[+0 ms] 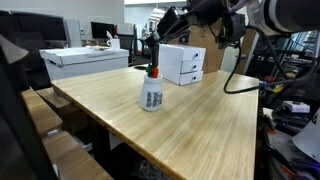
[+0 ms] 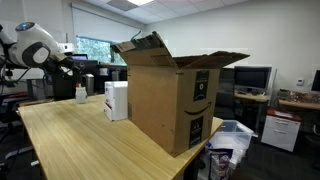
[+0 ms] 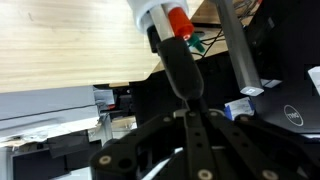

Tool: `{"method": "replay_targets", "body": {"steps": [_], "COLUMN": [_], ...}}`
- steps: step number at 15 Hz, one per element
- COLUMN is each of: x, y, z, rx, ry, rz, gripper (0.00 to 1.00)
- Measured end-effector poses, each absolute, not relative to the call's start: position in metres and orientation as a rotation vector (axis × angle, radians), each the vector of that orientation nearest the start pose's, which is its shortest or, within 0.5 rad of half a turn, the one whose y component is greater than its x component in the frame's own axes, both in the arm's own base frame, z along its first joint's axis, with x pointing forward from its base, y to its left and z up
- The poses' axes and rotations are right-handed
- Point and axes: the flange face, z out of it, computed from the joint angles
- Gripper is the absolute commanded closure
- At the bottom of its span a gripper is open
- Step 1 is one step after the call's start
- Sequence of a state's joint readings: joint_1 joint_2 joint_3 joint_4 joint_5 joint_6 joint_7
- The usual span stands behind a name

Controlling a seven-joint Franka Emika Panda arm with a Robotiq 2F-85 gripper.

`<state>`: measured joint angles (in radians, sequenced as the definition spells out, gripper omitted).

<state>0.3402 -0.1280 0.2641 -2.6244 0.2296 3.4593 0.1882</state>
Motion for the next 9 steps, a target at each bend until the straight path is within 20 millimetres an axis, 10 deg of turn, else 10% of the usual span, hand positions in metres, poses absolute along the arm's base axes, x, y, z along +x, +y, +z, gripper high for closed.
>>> {"method": "replay_targets", "body": {"steps": [9], "x": [0.3992], "y": [0.2556], "z": [0.4088], "rx": [-2.483], "ry": [-0.146], "rz": [-1.169], "gripper": [0.98]}}
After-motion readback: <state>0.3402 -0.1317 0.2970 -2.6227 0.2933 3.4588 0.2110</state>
